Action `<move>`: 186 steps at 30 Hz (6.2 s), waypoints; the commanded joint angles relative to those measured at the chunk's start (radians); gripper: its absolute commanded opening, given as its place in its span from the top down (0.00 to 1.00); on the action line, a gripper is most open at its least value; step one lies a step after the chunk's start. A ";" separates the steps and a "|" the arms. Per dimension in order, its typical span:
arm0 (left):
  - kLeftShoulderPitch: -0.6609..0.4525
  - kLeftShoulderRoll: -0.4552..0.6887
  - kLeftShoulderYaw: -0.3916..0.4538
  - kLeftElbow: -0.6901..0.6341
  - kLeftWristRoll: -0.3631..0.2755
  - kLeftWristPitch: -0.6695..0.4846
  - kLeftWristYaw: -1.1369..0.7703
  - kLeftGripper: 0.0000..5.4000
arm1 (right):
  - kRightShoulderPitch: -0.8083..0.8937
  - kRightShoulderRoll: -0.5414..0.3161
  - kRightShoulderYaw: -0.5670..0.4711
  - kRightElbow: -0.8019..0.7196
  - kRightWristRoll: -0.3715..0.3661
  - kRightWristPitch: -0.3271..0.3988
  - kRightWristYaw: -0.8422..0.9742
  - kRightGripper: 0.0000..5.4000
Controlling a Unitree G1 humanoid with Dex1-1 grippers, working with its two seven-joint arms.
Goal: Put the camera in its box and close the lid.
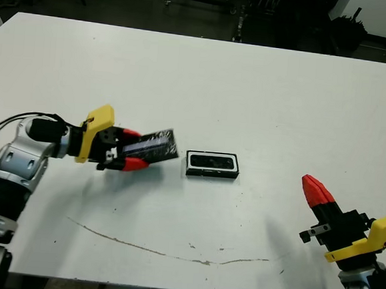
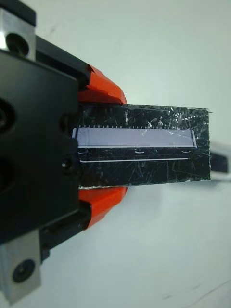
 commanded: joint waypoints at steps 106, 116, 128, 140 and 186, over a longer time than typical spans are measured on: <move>-0.384 -0.673 -0.226 0.804 0.266 -0.182 -0.032 0.42 | 0.037 -0.019 -0.019 0.024 0.051 -0.023 0.026 1.00; -0.413 -0.729 -0.246 0.853 0.322 -0.208 -0.052 0.42 | 0.042 -0.021 -0.047 0.025 0.059 -0.035 0.050 1.00; -0.405 -0.769 -0.275 0.904 0.374 -0.226 -0.012 0.42 | 0.094 -0.022 -0.091 -0.024 0.077 -0.055 0.061 1.00; -0.334 -0.721 -0.308 0.871 0.386 -0.291 0.101 0.19 | 0.116 -0.021 -0.089 -0.050 0.073 -0.056 0.064 1.00; -0.220 -0.376 0.088 0.179 -0.012 -0.112 0.046 0.00 | 0.053 -0.026 -0.061 0.024 0.063 -0.096 0.111 1.00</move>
